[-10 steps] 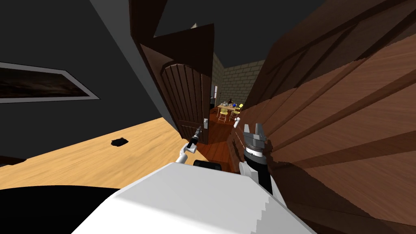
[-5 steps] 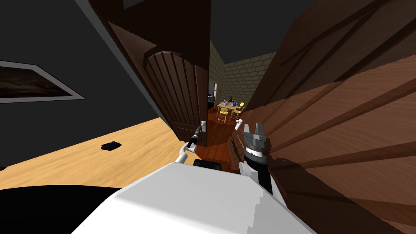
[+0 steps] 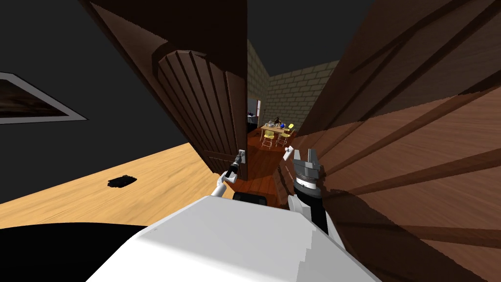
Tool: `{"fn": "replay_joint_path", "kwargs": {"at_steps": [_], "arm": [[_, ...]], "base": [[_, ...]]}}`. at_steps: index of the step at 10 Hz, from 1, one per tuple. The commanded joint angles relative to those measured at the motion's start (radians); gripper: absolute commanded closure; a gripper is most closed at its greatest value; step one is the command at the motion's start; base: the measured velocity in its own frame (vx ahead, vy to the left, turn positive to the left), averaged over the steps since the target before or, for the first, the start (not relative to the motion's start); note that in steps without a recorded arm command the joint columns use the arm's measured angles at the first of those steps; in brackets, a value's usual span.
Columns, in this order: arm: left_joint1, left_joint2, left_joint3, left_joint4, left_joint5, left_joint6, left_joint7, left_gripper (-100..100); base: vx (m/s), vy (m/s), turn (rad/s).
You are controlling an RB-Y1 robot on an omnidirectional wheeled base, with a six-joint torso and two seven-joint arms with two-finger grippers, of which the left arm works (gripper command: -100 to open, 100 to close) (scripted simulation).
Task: Push the door open
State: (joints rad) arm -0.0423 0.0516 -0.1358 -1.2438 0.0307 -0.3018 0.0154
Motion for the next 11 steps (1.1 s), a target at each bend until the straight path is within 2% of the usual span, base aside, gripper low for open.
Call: {"fn": "replay_joint_path", "kwargs": {"at_steps": [1,6,7,11], "arm": [[0.001,0.0,0.0,0.0,0.0,0.0,0.0,100],[0.001,0.0,0.0,0.0,0.0,0.0,0.0,100],[-0.006,0.007,0.007,0.012,0.026,-0.004,-0.03,100],[-0.026,0.019,0.028,0.036,0.09,-0.02,-0.098,100]], "base": [[-0.011,0.004,0.002],[-0.016,0.005,-0.003],[0.052,-0.001,0.015],[0.118,-0.011,0.019]]}}
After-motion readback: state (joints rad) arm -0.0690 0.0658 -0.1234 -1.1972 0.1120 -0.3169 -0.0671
